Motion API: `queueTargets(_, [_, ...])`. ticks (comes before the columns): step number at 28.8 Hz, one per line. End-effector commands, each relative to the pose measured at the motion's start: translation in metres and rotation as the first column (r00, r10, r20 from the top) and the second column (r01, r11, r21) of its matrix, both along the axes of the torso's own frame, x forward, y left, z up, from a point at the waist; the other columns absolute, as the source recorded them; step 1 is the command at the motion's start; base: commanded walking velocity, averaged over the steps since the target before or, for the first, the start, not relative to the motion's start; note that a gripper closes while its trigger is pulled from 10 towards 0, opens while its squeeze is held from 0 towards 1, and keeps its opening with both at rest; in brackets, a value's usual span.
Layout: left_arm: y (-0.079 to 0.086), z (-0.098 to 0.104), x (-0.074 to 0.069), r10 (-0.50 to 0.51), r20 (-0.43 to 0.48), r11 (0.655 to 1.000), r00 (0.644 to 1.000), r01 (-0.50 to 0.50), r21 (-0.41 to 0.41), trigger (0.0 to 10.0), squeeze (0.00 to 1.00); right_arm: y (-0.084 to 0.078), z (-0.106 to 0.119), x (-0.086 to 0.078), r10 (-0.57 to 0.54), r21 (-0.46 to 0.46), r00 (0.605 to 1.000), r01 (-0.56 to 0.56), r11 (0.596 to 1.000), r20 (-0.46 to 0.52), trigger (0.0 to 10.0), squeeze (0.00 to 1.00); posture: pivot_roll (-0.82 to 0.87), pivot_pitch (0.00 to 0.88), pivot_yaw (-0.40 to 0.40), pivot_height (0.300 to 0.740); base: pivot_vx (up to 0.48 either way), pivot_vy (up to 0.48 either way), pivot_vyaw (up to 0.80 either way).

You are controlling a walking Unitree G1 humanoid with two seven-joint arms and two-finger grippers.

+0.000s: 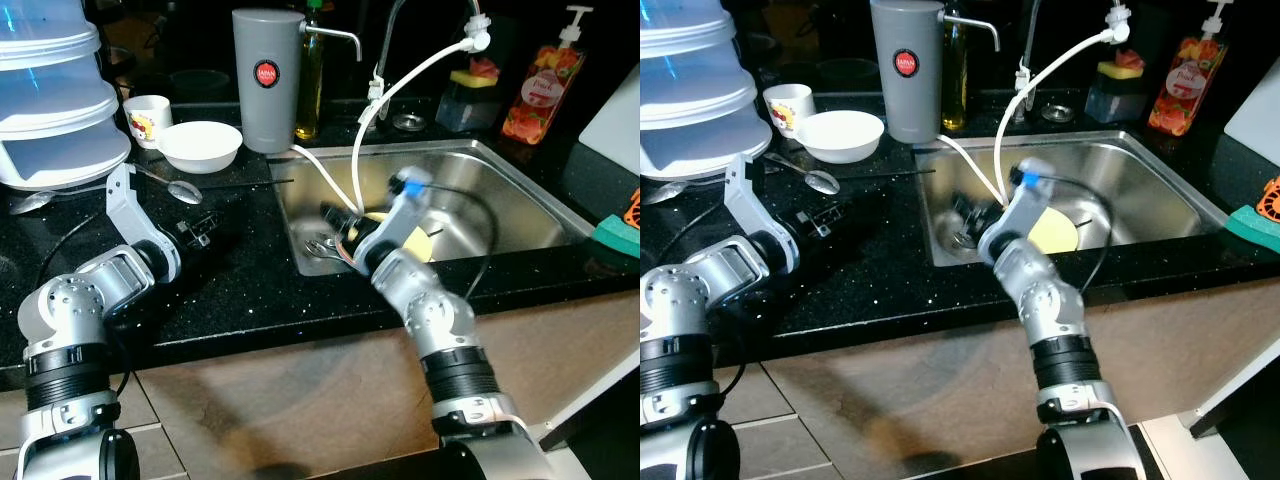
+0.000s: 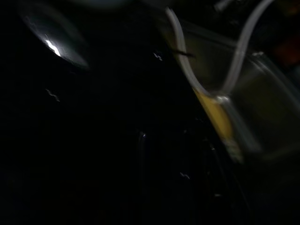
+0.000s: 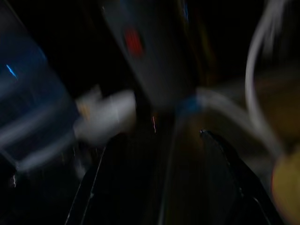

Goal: Kitchen organization

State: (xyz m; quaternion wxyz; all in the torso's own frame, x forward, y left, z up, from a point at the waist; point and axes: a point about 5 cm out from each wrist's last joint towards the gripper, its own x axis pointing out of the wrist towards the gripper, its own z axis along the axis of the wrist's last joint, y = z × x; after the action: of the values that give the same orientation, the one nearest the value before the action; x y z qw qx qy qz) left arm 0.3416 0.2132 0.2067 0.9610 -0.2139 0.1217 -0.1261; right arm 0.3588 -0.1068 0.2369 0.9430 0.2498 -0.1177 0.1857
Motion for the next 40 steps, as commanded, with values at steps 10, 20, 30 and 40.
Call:
queueTargets(10, [0.032,0.045,0.010,0.192,0.313,0.811,0.930,-0.330,0.483,10.0,0.00,-0.042,0.065,-0.045,0.002,0.242,0.939,-0.091,0.966,0.345,10.0,0.00,0.09,0.000,-0.026,0.740,0.000,0.000,0.00])
queueTargets(20, [-0.038,0.068,-0.002,0.094,0.518,0.989,0.850,-0.137,0.046,10.0,0.00,-0.057,0.034,-0.044,-0.509,-0.153,0.800,0.573,0.805,0.319,10.0,0.00,0.06,0.000,-0.005,0.740,0.000,0.000,0.00])
queueTargets(30, [-0.088,0.061,-0.013,-0.066,0.570,0.989,0.819,-0.023,0.148,10.0,0.00,-0.068,0.036,-0.043,-0.541,-0.149,0.784,0.600,0.786,0.305,10.0,0.00,0.08,0.000,-0.007,0.740,0.000,0.000,0.00])
queueTargets(40, [-0.084,0.057,-0.013,-0.074,0.587,0.967,0.806,-0.087,0.240,10.0,0.00,-0.061,0.029,-0.039,-0.528,-0.189,0.797,0.589,0.786,0.292,10.0,0.00,0.09,0.000,-0.021,0.740,0.000,0.000,0.00])
